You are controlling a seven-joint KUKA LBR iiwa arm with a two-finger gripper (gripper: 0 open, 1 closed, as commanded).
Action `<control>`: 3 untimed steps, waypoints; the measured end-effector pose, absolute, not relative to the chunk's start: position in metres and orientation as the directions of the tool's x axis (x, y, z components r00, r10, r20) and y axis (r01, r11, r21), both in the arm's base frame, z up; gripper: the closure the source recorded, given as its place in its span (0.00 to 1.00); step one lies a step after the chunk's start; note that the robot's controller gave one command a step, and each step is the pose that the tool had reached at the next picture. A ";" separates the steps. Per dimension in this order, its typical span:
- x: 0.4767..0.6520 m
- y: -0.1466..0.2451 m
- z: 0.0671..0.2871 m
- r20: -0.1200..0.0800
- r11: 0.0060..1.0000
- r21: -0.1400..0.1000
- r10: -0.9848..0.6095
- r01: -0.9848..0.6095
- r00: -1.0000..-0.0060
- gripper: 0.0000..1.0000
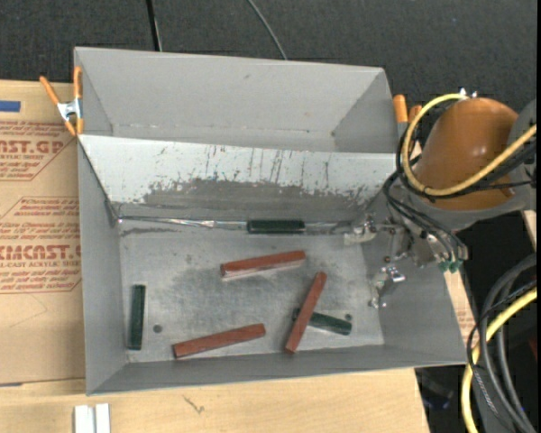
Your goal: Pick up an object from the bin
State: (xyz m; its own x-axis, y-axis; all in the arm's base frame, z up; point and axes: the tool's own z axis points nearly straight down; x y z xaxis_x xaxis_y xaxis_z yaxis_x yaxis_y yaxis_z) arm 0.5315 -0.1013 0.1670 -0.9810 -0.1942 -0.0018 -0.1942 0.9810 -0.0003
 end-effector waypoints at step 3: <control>0.545 -0.069 0.114 0.005 0.956 0.003 -0.292 -0.292 -0.956 1.00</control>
Offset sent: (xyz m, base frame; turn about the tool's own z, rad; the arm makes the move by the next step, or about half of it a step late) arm 0.0000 0.0000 0.0000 0.0000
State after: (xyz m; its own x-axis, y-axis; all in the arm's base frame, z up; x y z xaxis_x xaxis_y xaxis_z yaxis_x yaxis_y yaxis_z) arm 0.5453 -0.0687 0.1136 -0.9564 -0.2920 0.0055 -0.2920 0.9564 0.0032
